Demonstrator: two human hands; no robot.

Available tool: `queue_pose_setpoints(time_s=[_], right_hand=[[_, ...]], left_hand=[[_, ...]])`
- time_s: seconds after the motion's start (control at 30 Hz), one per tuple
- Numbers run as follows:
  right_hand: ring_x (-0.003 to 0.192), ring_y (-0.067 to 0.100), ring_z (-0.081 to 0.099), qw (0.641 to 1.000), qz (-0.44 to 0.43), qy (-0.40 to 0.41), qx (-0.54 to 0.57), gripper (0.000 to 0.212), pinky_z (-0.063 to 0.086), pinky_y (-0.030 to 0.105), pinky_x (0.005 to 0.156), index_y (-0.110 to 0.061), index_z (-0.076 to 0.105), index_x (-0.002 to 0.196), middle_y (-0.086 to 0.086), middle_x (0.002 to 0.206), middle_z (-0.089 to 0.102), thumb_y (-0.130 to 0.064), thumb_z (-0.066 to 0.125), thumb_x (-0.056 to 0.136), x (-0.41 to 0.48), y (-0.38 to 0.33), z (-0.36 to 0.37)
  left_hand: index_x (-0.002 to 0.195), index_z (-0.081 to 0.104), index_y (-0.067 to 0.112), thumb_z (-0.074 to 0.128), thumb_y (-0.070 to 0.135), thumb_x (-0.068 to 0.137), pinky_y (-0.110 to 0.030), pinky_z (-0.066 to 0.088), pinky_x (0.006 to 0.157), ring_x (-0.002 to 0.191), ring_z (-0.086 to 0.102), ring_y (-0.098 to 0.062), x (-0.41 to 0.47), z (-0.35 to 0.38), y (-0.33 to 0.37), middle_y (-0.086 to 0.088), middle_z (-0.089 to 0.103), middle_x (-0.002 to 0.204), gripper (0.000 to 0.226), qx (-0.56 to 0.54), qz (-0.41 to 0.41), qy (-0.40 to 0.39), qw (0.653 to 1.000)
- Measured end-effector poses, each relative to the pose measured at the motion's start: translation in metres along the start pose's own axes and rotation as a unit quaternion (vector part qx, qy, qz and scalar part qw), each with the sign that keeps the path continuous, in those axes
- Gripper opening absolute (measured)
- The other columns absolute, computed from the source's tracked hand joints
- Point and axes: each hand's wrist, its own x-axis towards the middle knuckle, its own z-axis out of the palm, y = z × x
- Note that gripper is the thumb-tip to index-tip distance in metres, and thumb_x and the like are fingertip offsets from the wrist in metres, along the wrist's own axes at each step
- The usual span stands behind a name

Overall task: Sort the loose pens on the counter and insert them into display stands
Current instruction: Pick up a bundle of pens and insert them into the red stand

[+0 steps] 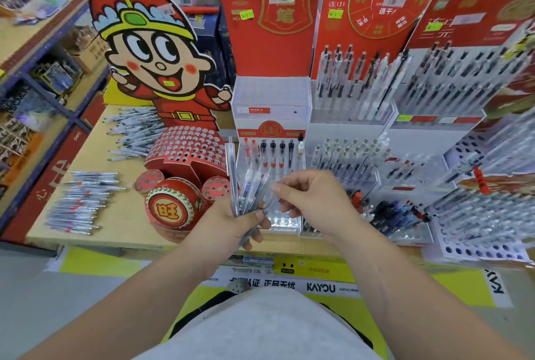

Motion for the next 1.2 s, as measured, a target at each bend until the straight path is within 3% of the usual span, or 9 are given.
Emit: queue_pose_setpoints(time_s=[0.13, 0.27, 0.37, 0.5, 0.7, 1.2], right_hand=[[0.070, 0.016, 0.070, 1.000, -0.002, 0.010, 0.021, 0.010, 0.056, 0.022, 0.063, -0.008, 0.073, 0.100, 0.011, 0.079, 0.074, -0.007, 0.073, 0.090, 0.009, -0.003, -0.014], [0.075, 0.017, 0.073, 0.998, -0.016, 0.067, -0.001, 0.016, 0.059, 0.025, 0.068, -0.012, 0.071, 0.099, 0.008, 0.085, 0.074, -0.003, 0.076, 0.086, 0.020, 0.000, -0.032], [0.078, 0.016, 0.072, 0.989, -0.052, 0.095, -0.099, 0.018, 0.060, 0.027, 0.073, -0.022, 0.072, 0.090, 0.001, 0.085, 0.072, -0.009, 0.081, 0.082, 0.031, 0.012, -0.037], [0.078, -0.001, 0.062, 0.963, -0.094, 0.077, -0.240, 0.016, 0.050, 0.013, 0.071, -0.025, 0.071, 0.093, -0.013, 0.086, 0.066, -0.016, 0.080, 0.085, 0.039, 0.027, -0.024], [0.078, 0.002, 0.063, 0.926, -0.131, 0.072, -0.348, 0.017, 0.057, 0.031, 0.082, -0.019, 0.074, 0.104, -0.018, 0.085, 0.063, -0.019, 0.077, 0.087, 0.048, 0.043, -0.010], [0.080, 0.006, 0.065, 0.919, -0.129, 0.056, -0.369, 0.018, 0.058, 0.035, 0.082, -0.021, 0.073, 0.104, -0.015, 0.090, 0.066, -0.025, 0.078, 0.087, 0.058, 0.047, -0.007]], left_hand=[[0.107, 0.065, 0.015, 0.061, 0.012, 0.099, -0.038, 0.057, 0.068, 0.079, 0.074, -0.025, 0.007, -0.006, -0.006, -0.009, 0.077, 0.095, 0.010, -0.033, -0.015, 0.083, 0.996], [0.103, 0.065, 0.015, 0.060, 0.009, 0.098, -0.036, 0.054, 0.061, 0.071, 0.071, -0.023, 0.013, -0.018, -0.016, -0.009, 0.077, 0.089, 0.010, -0.060, -0.041, 0.178, 0.981], [0.102, 0.061, 0.010, 0.057, 0.008, 0.101, -0.031, 0.046, 0.052, 0.057, 0.060, -0.023, 0.012, -0.022, -0.020, -0.009, 0.069, 0.074, 0.005, -0.098, -0.060, 0.143, 0.983], [0.102, 0.060, 0.008, 0.058, 0.010, 0.101, -0.031, 0.044, 0.050, 0.054, 0.054, -0.022, 0.012, -0.020, -0.027, -0.006, 0.063, 0.068, 0.003, -0.120, -0.069, 0.105, 0.985], [0.103, 0.061, 0.009, 0.058, 0.010, 0.100, -0.031, 0.045, 0.050, 0.055, 0.055, -0.021, 0.013, -0.021, -0.028, -0.006, 0.064, 0.072, 0.004, -0.129, -0.065, 0.091, 0.985], [0.106, 0.062, 0.007, 0.056, 0.008, 0.101, -0.031, 0.046, 0.049, 0.056, 0.056, -0.020, 0.014, -0.029, -0.030, -0.006, 0.064, 0.071, 0.008, -0.133, -0.070, 0.097, 0.984]])
